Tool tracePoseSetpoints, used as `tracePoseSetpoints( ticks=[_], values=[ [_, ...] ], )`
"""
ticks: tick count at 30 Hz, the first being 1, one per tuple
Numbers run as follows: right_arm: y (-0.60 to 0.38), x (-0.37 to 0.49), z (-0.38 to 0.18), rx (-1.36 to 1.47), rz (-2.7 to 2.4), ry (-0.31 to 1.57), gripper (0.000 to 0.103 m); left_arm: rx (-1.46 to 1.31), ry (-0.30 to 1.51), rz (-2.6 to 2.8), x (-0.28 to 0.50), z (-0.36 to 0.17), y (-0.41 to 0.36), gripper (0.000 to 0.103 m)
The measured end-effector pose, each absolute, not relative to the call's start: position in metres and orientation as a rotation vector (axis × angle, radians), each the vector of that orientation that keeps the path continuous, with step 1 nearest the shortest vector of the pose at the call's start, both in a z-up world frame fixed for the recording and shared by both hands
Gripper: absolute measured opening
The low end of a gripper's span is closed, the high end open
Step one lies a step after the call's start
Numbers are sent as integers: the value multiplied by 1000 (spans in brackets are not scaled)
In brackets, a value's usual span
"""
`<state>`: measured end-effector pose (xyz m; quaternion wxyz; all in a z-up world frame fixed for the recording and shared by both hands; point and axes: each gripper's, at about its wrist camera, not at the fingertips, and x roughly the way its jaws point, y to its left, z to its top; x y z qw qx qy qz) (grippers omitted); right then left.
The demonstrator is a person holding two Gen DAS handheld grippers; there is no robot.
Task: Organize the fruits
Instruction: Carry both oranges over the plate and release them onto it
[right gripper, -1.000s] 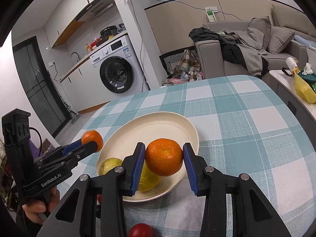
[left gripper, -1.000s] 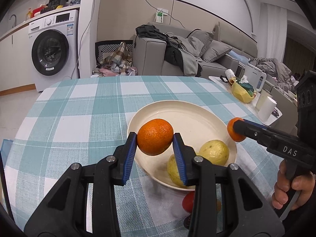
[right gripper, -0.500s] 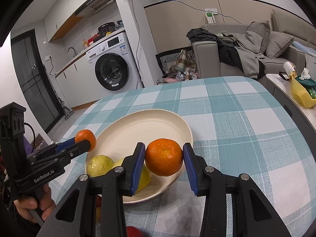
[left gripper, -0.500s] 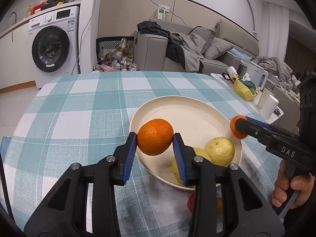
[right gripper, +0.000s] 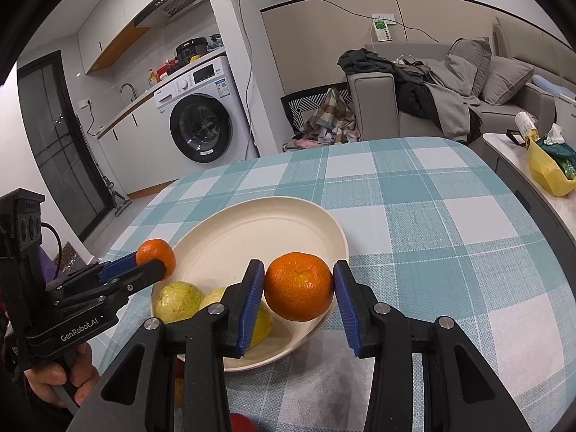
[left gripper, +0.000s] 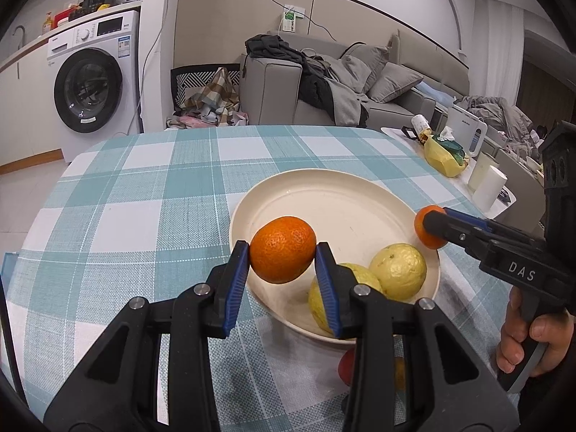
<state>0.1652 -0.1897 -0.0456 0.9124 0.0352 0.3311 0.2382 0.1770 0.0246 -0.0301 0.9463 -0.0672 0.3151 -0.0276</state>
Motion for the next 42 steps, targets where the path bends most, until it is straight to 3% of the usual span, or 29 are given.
tracePoseSetpoints(
  ticks=[14,26,31,33,35,39,42],
  values=[
    [-184,162,-44,42,493,667,42,-118,639,-62,177,-31,21,34],
    [-180,161,-43,17,488,652,53,-101,631,-63,174,-30,20,35],
    [-180,159,-42,13,487,644,63,-103,622,-59,172,-28,21,36],
    [-180,158,-41,12,485,638,67,-105,618,-53,171,-27,22,39],
    [-180,157,-41,12,485,633,73,-109,614,-44,169,-26,23,54],
    [-180,155,-39,8,486,617,87,-110,600,-43,163,-24,23,65],
    [-178,152,-38,1,489,603,92,-105,593,-38,159,-22,22,80]
  ],
)
